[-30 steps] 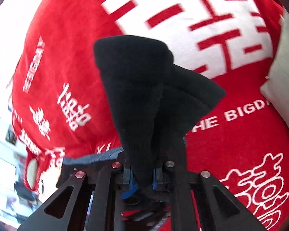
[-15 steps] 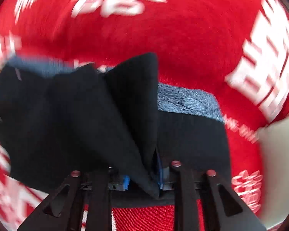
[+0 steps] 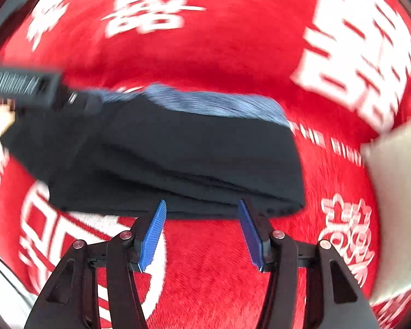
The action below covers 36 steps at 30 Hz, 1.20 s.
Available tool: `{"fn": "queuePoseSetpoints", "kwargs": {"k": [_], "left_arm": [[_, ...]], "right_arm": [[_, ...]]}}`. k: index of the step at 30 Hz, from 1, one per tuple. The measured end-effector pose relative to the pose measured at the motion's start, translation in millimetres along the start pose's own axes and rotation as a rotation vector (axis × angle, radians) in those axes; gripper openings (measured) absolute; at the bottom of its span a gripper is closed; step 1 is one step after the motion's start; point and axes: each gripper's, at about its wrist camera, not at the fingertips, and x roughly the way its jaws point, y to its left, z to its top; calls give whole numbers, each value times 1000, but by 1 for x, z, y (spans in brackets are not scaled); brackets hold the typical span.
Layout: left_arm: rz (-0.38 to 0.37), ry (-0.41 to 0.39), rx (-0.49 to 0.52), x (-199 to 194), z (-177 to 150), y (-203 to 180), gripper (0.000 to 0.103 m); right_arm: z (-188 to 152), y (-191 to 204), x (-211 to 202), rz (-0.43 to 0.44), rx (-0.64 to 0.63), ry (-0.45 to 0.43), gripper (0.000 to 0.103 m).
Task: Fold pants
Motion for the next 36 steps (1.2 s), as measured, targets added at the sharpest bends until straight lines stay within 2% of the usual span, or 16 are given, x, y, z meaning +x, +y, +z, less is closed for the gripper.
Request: {"fn": "queuePoseSetpoints", "kwargs": {"k": [3,4,5,7,9,11,15,19,23,24,25,26,27,28,32,36], "left_arm": [[-41,32,26,14,8,-14,83],[-52,53,27,21,10,-18,78],[-60,74,26,27,10,-19,56],[-71,149,22,39,7,-26,27],[-74,183,14,45,3,-29,7],[-45,188,34,43,-4,-33,6],[25,220,44,57,-35,-28,6],[46,158,40,53,-42,-33,6],[55,127,-15,44,-43,-33,8],[66,121,-30,40,-44,-32,13],[83,120,-41,34,-46,-29,33],[107,115,-53,30,-45,-27,66],[139,96,-73,25,-46,-24,80],[151,68,-87,19,-47,-21,86],[198,49,-116,8,-50,-13,86],[246,54,-158,0,-59,2,86]], "right_arm": [[1,-18,-3,23,98,16,59],[2,-26,-2,33,125,23,59],[5,-33,1,42,143,29,59],[5,-42,3,65,179,43,58],[6,-51,6,94,209,55,49],[5,-63,8,126,253,71,43],[-2,-69,6,146,284,78,42],[3,-78,12,171,287,84,42],[36,-94,26,218,310,63,42],[48,-97,32,225,312,58,42],[58,-98,38,228,311,57,42],[69,-99,45,229,311,59,42],[78,-98,51,239,310,60,42],[87,-95,57,251,308,62,43],[108,-63,77,286,253,90,43],[110,-12,86,315,147,105,43]]}}
